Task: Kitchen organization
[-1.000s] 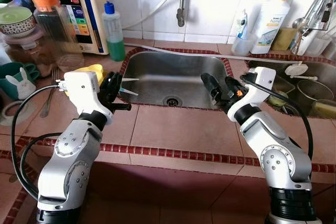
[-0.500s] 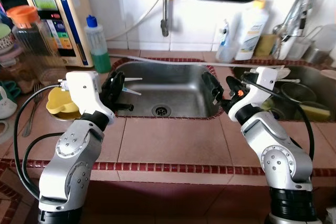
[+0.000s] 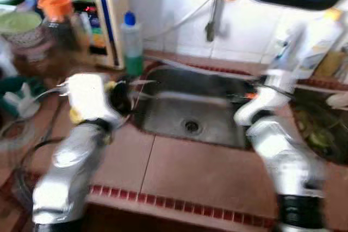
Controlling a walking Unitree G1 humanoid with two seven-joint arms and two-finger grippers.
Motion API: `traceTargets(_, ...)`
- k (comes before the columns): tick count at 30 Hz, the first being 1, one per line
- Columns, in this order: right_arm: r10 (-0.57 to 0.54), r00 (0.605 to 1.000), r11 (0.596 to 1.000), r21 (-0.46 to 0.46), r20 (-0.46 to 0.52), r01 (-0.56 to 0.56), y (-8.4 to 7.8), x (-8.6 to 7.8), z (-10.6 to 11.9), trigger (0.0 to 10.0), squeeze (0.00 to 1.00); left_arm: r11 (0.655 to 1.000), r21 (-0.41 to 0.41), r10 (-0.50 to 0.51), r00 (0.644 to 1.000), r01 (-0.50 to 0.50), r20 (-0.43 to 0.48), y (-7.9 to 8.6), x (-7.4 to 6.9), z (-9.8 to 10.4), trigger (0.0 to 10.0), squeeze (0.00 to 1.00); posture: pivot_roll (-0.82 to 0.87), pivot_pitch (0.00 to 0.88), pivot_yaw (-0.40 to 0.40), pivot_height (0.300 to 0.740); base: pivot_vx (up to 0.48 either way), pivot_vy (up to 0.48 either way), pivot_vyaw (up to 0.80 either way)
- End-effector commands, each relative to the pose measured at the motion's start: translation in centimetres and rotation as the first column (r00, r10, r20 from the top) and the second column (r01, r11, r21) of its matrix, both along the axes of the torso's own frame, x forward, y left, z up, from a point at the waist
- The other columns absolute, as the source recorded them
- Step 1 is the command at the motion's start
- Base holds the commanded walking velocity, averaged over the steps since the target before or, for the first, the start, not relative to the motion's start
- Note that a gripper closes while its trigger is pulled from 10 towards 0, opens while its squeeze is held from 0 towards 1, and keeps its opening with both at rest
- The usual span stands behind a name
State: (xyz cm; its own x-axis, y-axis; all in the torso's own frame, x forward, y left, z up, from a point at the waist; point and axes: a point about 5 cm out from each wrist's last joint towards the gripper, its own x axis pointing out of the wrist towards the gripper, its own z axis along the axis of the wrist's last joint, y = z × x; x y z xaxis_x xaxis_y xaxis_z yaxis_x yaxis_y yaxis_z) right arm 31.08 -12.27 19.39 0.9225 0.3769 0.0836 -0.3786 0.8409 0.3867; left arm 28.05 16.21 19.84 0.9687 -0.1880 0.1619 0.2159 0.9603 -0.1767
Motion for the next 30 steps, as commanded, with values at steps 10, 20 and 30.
traceTargets(10,-0.062,0.998,0.998,-0.017,0.005,0.062,-1.84,0.03,0.17,10.0,0.00,0.998,-0.007,-0.055,0.998,0.055,0.003,-1.94,-0.29,0.17,10.0,0.00,0.04,0.000,0.001,0.740,0.000,0.000,0.00)
traceTargets(20,-0.065,0.998,0.998,-0.018,0.002,0.065,-1.82,0.09,0.16,10.0,0.00,0.998,-0.015,-0.057,0.998,0.057,0.002,-2.16,-0.26,0.10,10.0,0.00,0.04,0.000,0.000,0.740,0.000,0.000,-0.22)
traceTargets(30,-0.062,0.998,0.998,-0.021,0.005,0.062,-1.75,0.21,0.28,10.0,0.00,0.999,-0.011,-0.052,0.999,0.052,0.006,-2.34,-0.22,0.06,10.0,0.00,0.04,0.000,-0.003,0.740,0.000,0.000,-0.80)
